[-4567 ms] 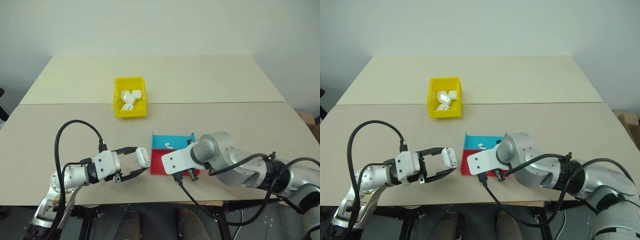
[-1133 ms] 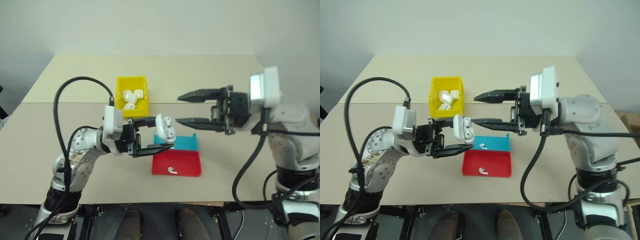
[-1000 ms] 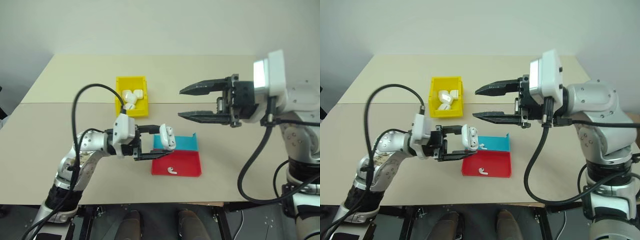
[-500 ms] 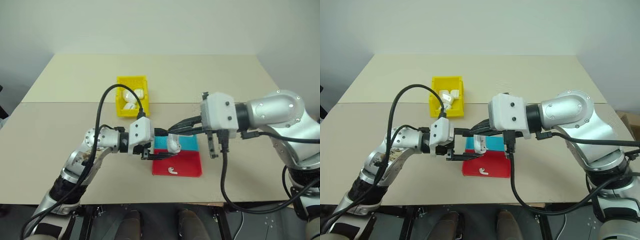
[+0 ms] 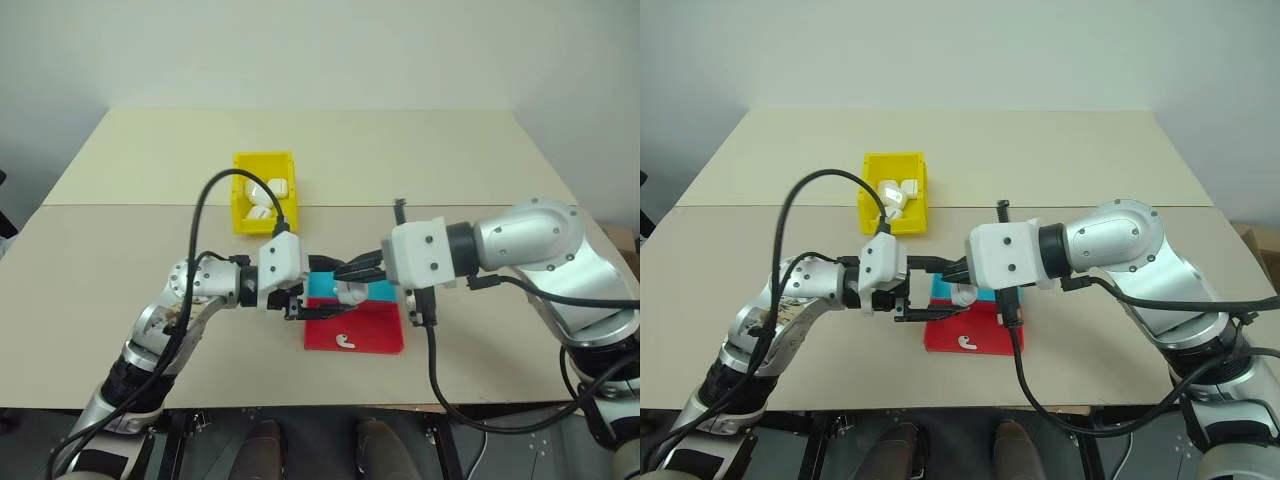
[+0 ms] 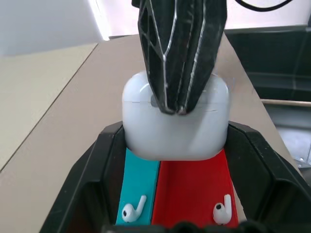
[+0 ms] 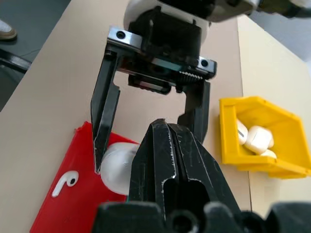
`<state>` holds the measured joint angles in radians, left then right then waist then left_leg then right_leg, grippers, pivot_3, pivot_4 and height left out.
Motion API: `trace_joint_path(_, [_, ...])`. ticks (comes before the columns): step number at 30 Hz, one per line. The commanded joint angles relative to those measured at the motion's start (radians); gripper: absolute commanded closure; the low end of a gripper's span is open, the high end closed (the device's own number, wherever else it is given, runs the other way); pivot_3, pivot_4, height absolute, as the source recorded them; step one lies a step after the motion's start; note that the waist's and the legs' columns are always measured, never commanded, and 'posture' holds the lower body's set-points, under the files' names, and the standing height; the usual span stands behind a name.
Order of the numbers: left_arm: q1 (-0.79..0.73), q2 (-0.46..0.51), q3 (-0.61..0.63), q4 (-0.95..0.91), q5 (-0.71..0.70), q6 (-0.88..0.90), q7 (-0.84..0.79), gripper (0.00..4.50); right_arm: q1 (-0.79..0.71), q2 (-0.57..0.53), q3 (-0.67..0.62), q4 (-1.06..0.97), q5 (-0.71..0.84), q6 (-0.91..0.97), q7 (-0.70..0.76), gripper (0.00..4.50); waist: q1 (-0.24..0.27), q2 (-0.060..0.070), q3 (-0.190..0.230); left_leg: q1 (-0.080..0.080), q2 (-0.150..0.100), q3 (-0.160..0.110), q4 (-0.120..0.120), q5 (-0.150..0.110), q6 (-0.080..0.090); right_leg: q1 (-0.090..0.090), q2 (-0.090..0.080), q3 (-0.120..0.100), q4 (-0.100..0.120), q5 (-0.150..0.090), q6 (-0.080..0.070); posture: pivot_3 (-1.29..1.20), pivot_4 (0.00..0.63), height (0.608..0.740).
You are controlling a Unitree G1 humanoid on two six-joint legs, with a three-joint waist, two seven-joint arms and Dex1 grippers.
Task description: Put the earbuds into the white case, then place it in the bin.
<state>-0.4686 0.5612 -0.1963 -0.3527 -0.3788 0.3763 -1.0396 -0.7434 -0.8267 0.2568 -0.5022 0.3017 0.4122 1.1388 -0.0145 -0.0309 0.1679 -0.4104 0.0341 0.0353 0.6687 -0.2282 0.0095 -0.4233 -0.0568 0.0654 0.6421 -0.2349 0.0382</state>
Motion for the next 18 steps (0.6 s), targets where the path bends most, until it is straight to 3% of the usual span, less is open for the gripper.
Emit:
trace_joint_path(1, [0.0,-0.013,0.054,-0.051,-0.048,-0.031,0.011,1.75,-0.013,0.005,-0.066,-0.015,0.04,0.018,-0.009,4.47,0.0,0.0,0.0,0.0,0.0,0.0,0.0,0.0,0.0,0.0,0.0,0.0,0.0,0.0,0.0,0.0,0.15,0.74])
trace_joint_path(4, [0.016,-0.028,0.076,-0.046,-0.054,-0.049,0.03,1.75,-0.001,0.019,-0.118,-0.017,0.081,0.016,-0.024,4.47,0.0,0.0,0.0,0.0,0.0,0.0,0.0,0.0,0.0,0.0,0.0,0.0,0.0,0.0,0.0,0.0,0.15,0.74])
trace_joint_path(8, [0.011,-0.117,0.119,0.06,-0.006,-0.159,0.134,1.75,-0.028,0.086,-0.296,0.003,0.242,0.095,-0.13,4.47,0.001,0.0,0.0,0.0,0.0,0.0,0.0,0.0,0.0,0.001,0.0,0.0,0.0,0.0,0.0,0.0,0.15,0.74])
trace_joint_path(11, [-0.089,-0.196,0.142,0.222,0.113,-0.267,0.29,1.75,-0.01,0.091,-0.369,0.011,0.271,0.148,-0.211,4.47,0.011,0.0,0.0,0.0,0.0,-0.001,0.001,0.0,0.0,0.002,-0.001,0.0,0.0,0.001,0.0,0.0,0.15,0.74])
trace_joint_path(15, [-0.269,-0.297,0.219,0.416,0.284,-0.165,0.72,1.75,0.098,0.072,-0.396,-0.014,0.264,0.156,-0.247,4.47,0.02,-0.001,0.0,-0.002,-0.001,-0.003,0.007,0.0,0.0,0.003,0.0,-0.002,0.0,0.002,0.002,0.0,0.15,0.74])
trace_joint_path(18, [-0.343,-0.321,0.208,0.546,0.378,-0.155,0.854,1.75,0.151,0.069,-0.372,-0.02,0.243,0.157,-0.273,4.47,0.013,-0.001,0.0,-0.004,-0.002,-0.002,0.007,0.0,0.001,0.002,-0.001,0.0,-0.002,0.004,0.005,0.0,0.15,0.74])
